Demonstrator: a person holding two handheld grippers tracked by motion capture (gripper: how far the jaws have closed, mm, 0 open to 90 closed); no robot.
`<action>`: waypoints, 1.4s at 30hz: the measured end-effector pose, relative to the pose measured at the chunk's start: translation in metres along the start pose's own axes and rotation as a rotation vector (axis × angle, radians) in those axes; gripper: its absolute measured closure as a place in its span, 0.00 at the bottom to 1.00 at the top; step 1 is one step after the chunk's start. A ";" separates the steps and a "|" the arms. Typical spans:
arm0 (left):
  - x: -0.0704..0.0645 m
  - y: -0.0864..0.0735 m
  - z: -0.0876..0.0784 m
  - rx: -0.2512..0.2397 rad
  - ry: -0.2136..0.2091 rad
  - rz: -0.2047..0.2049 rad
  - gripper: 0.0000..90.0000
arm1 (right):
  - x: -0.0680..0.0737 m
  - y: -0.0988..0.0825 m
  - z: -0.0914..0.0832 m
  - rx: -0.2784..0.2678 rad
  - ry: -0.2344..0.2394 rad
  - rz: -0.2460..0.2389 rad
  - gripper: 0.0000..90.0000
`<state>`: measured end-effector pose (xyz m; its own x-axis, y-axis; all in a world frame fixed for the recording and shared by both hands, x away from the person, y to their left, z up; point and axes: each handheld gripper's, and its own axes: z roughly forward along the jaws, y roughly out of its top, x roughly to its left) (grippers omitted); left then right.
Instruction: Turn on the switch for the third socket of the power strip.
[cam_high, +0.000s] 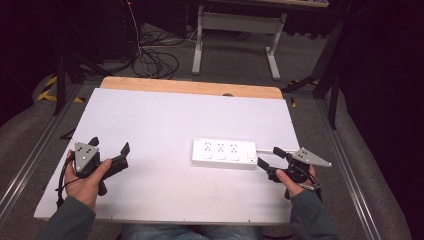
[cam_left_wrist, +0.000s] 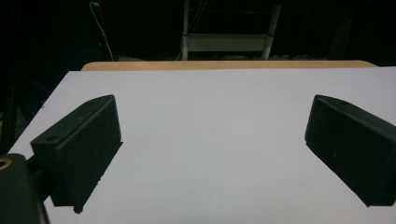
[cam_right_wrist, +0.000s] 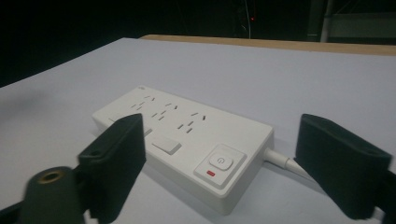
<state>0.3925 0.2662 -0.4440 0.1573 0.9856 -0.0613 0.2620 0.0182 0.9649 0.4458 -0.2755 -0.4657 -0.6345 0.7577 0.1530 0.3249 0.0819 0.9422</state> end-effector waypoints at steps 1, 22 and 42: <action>0.000 0.000 0.000 0.000 0.000 0.000 0.05 | 0.001 0.000 0.000 0.000 0.004 -0.011 0.30; 0.000 0.000 0.001 0.008 -0.005 0.003 0.05 | 0.000 0.001 -0.003 0.022 0.008 -0.045 0.89; 0.000 0.000 0.000 0.009 -0.007 0.006 0.05 | 0.001 0.000 -0.001 0.050 0.027 -0.088 1.00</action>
<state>0.3927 0.2662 -0.4445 0.1659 0.9845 -0.0575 0.2692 0.0109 0.9630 0.4446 -0.2755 -0.4651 -0.6803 0.7287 0.0791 0.3018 0.1801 0.9362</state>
